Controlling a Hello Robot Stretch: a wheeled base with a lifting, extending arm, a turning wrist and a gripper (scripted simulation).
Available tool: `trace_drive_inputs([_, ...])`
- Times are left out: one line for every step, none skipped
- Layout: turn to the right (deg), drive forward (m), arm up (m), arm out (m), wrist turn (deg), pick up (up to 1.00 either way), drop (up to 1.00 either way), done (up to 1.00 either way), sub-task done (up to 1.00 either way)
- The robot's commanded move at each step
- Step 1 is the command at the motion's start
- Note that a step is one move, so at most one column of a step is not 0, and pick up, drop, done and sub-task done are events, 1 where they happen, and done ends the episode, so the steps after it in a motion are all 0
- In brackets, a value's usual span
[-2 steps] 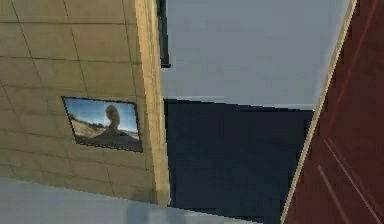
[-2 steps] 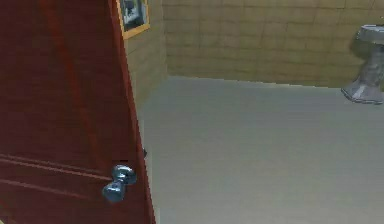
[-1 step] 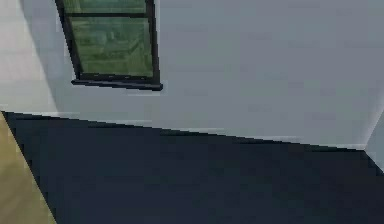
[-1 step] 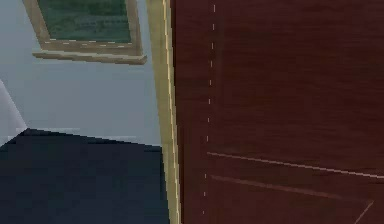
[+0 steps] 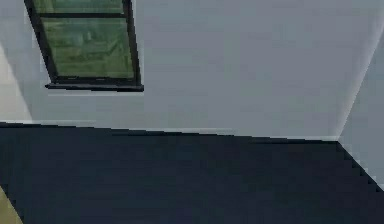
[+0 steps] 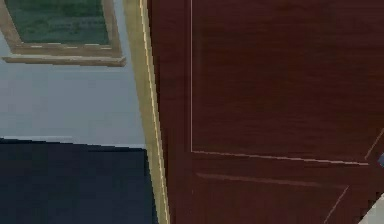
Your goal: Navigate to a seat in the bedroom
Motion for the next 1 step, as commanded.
trace_drive_inputs([0.0, 0.30, 0.00, 0.00, 0.0, 0.00, 0.00, 0.00, 0.00])
